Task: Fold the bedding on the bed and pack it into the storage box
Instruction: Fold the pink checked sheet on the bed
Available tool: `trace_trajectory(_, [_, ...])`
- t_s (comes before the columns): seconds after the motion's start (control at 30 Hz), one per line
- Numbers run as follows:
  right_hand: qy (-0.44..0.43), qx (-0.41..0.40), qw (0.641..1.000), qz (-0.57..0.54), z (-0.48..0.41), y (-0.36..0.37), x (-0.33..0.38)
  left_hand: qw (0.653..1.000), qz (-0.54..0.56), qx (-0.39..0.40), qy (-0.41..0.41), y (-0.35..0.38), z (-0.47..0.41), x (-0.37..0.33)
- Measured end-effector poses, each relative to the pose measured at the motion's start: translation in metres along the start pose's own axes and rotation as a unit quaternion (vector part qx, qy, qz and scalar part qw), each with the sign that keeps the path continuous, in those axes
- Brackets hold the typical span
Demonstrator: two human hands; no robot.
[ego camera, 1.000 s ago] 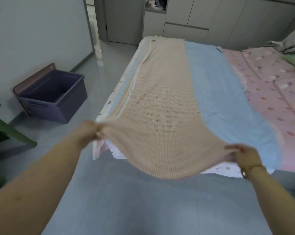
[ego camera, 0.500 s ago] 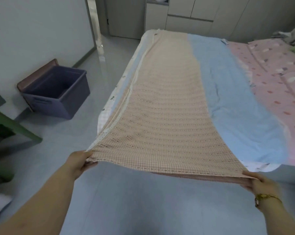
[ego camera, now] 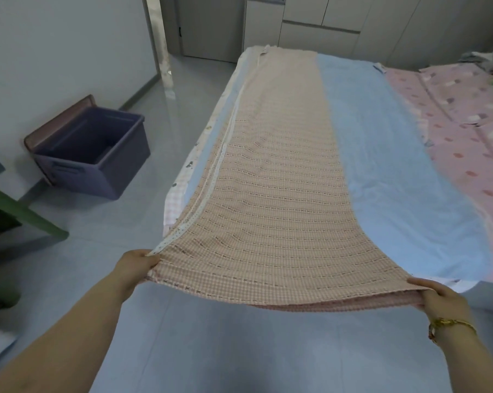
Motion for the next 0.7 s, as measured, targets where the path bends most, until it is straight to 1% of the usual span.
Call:
trace_trajectory(0.07, [-0.023, -0.003, 1.0, -0.013, -0.001, 0.012, 0.017, 1.0, -0.002, 0.014, 0.01, 0.006, -0.004, -0.009])
trace_trajectory(0.2, [-0.109, 0.03, 0.992, -0.048, 0.001, 0.066, 0.056, 0.999, 0.012, 0.049, 0.02, 0.031, -0.014, -0.025])
trace_trajectory(0.33, [-0.115, 0.092, 0.982, -0.121, -0.008, 0.137, 0.065, 0.995, 0.027, 0.091, 0.019, 0.067, -0.028, -0.046])
trace_trajectory(0.4, [-0.129, 0.16, 0.969, -0.134, -0.011, 0.177, 0.075, 0.993, 0.033, 0.116, 0.015, 0.091, -0.03, -0.056])
trace_trajectory(0.47, [-0.153, 0.257, 0.947, -0.119, -0.015, 0.222, 0.088, 0.988, 0.037, 0.147, -0.001, 0.12, -0.038, -0.067])
trace_trajectory(0.53, [-0.185, 0.369, 0.906, -0.091, -0.005, 0.266, 0.098, 0.982, 0.035, 0.186, -0.018, 0.145, -0.04, -0.078])
trace_trajectory(0.6, [-0.2, 0.463, 0.858, -0.095, 0.012, 0.3, 0.104, 0.976, 0.045, 0.211, -0.031, 0.163, -0.047, -0.088])
trace_trajectory(0.63, [-0.2, 0.493, 0.841, -0.101, 0.017, 0.313, 0.105, 0.975, 0.047, 0.214, -0.036, 0.168, -0.052, -0.092])
trace_trajectory(0.67, [-0.198, 0.509, 0.831, -0.105, 0.019, 0.321, 0.106, 0.976, 0.043, 0.209, -0.04, 0.17, -0.056, -0.095])
trace_trajectory(0.7, [-0.185, 0.517, 0.829, -0.107, 0.015, 0.332, 0.102, 0.977, 0.035, 0.205, -0.046, 0.172, -0.067, -0.097])
Point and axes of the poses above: each hand's wrist, its own z-axis away from the middle knuckle, its own y-axis out of the palm, x = y × z, the point moved 7 cm from there along -z, towards the middle knuckle, and after that the axes turned 11 degrees about -y, right-handed, at the moved point
